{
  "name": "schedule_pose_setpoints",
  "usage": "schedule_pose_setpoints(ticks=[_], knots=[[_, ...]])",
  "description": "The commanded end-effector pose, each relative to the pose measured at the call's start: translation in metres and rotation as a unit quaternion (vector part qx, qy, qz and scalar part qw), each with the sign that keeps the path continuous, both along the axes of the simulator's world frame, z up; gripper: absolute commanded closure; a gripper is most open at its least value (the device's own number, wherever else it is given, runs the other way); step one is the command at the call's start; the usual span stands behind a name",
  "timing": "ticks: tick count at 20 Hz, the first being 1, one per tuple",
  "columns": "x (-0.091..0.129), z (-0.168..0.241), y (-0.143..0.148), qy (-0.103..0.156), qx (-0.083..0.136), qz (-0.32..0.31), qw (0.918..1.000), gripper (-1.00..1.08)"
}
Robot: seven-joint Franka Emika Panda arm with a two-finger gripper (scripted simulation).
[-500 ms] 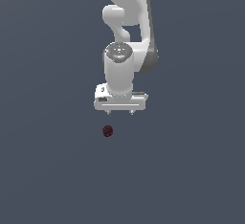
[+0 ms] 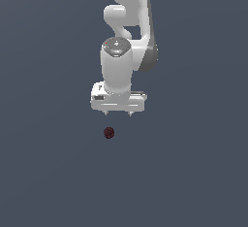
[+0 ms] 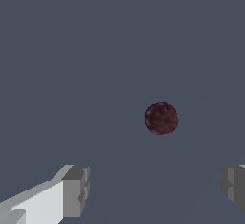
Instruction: Pick up the object and move it to a goal position.
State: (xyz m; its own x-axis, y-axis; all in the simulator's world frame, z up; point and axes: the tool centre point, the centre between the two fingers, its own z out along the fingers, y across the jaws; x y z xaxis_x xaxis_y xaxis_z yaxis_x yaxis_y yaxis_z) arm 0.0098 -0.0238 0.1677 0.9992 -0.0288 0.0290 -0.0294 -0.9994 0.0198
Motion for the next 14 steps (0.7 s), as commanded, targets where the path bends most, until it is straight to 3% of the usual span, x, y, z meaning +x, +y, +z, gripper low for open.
schedule_pose_setpoints(ticks=[1,14], knots=[[0.002,0.005,-0.003,-0.005,-0.002,-0.005,1.0000,-0.92],[0.008,-0.021,-0.016,0.002,-0.001,0.030,0.9995,-0.92]])
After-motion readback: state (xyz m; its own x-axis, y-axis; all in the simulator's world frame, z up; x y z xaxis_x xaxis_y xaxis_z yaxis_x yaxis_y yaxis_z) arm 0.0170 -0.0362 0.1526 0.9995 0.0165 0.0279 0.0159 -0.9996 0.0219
